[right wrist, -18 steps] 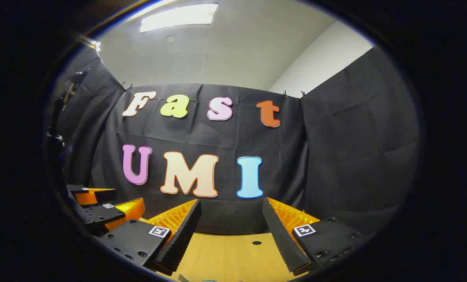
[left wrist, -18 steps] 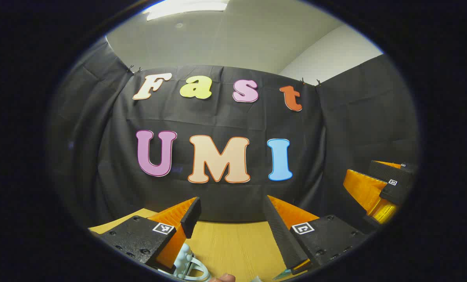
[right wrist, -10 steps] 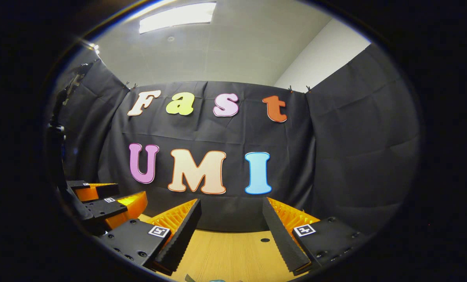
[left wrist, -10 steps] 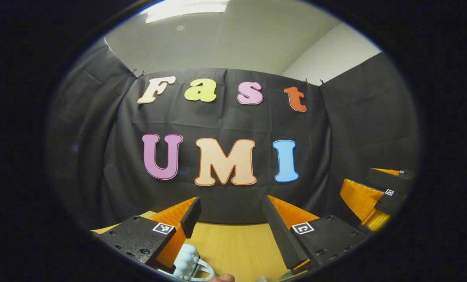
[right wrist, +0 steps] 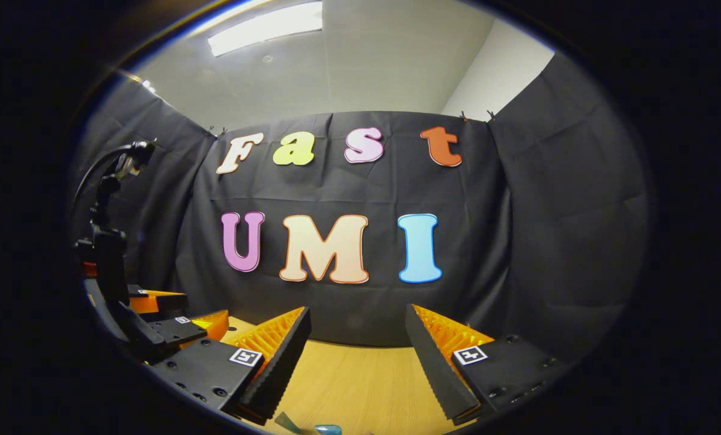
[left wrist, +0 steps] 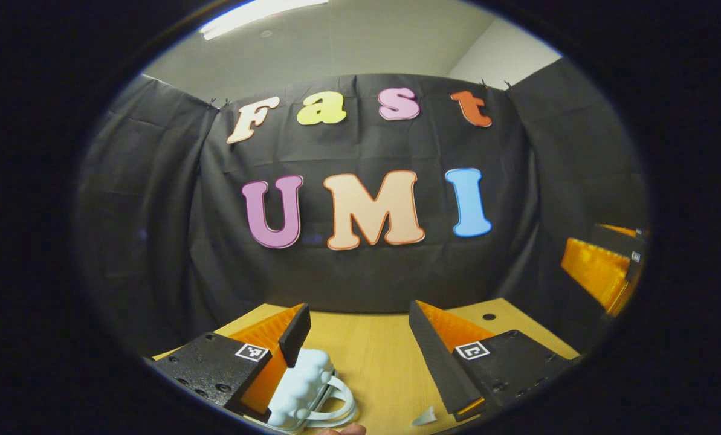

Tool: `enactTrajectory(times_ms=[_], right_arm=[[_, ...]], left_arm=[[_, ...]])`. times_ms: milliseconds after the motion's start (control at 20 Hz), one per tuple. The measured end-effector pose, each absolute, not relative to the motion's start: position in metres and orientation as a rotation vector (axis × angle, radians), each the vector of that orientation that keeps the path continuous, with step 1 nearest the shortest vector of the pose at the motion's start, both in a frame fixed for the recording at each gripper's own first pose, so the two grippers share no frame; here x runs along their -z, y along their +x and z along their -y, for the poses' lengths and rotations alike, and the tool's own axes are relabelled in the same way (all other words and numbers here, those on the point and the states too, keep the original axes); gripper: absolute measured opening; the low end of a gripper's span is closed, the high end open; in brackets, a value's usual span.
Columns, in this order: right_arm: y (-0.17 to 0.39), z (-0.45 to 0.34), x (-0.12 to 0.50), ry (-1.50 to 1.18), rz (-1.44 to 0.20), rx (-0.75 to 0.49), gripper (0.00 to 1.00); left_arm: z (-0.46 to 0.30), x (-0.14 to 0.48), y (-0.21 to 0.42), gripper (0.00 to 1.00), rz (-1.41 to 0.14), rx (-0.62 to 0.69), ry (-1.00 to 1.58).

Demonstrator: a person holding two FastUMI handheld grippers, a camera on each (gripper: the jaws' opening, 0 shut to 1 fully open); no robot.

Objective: First open the suitcase, pack the skin care products into it, and then close the suitcase.

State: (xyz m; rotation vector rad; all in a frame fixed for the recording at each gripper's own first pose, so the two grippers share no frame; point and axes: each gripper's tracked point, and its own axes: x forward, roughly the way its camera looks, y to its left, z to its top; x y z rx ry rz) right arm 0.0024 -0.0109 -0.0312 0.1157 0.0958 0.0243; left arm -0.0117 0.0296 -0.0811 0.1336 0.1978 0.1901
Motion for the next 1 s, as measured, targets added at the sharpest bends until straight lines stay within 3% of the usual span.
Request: enactTrajectory(times_ms=[300, 650, 1000], right_arm=[[0.013, 0.025, 0.041, 0.090, -0.117, 0.069, 0.98], [0.014, 0.022, 0.058, 0.037, -0.172, 0.147, 0.98], [0.017, 0.017, 0.071, -0.016, -0.218, 0.142, 0.98]], left_arm=[[-0.054, 0.168, -0.007, 0.97, -0.427, -0.155, 0.125], [-0.072, 0.285, -0.026, 0.98, -0.798, -0.122, 0.073], [-0.052, 0.337, -0.046, 0.98, -0.982, -0.045, 0.024]])
